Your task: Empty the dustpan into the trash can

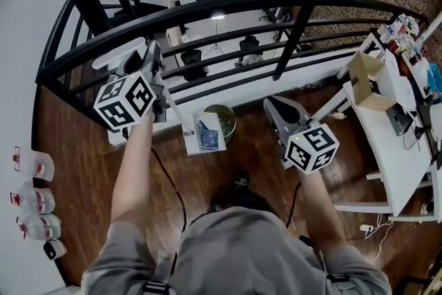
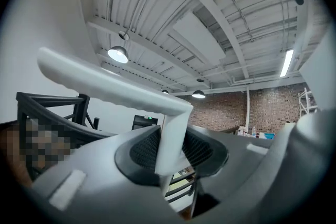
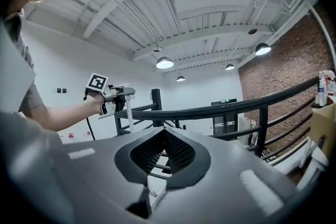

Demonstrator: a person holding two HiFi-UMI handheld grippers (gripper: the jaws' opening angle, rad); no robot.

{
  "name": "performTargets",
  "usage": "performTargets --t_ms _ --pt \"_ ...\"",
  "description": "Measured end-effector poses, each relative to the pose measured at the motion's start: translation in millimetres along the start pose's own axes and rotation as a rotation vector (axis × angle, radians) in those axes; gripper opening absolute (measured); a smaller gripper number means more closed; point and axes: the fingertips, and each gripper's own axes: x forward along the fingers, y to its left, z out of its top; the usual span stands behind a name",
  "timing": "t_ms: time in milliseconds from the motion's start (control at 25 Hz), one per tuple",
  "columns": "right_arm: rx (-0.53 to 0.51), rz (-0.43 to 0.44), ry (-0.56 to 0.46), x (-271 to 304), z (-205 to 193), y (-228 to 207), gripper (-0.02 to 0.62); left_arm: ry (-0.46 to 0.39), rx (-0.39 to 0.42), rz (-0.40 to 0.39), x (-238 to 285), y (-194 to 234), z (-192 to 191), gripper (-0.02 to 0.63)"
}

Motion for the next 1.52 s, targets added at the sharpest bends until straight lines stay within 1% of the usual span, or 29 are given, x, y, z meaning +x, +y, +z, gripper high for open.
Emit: performTargets --t_ms 120,280,360,440,520,640,760,1000,1240,1360,1520 --pt "0.016 0.019 -0.015 24.1 7.3 -27.7 0.000 0.023 0.035 0.038 26.5 4.4 -0.4 0.117" --pt "0.030 0.060 -0.033 55.1 16.7 -63.3 0.000 0.056 0.096 0.077 62.9 -2.6 -8.4 0.114" --pt "0.042 0.086 -0.027 68.1 16.3 -75.8 0.000 0.080 0.125 0.089 78.7 -7.8 -18.4 0.112" --pt "0.047 0.105 -0.015 78.6 14.5 -87.1 0.000 0.086 0.148 0.088 92.6 -14.4 -23.2 0.112" --pt "0.050 0.106 -0.007 88.7 14.3 -99.3 0.000 0.082 0.164 0.074 107.1 -20.6 -21.6 0.110" --pt "0.065 0.094 0.004 99.4 12.7 -108.5 0.000 0.097 0.179 0.029 121.3 -29.3 -23.7 0.110" --pt "0.068 0.063 0.006 107.9 16.7 -115.6 0.000 0.107 0.196 -0.010 132.9 -40.7 -26.5 0.109" --pt "0.061 0.002 0.006 109.2 22.6 -130.7 0.000 0.145 0.261 -0.057 163.1 -69.7 -37.7 0.104" --pt "0.080 -0.030 -0.008 94.4 20.3 -161.3 0.000 0.173 0.318 -0.114 195.4 -118.2 -53.3 0.101" --pt "0.085 -0.023 -0.034 77.4 26.0 -187.2 0.000 0.182 0.364 -0.117 212.7 -154.9 -66.1 0.100" --pt "0.069 0.014 -0.048 51.3 34.3 -227.9 0.000 0.193 0.432 -0.103 243.2 -211.6 -87.8 0.101"
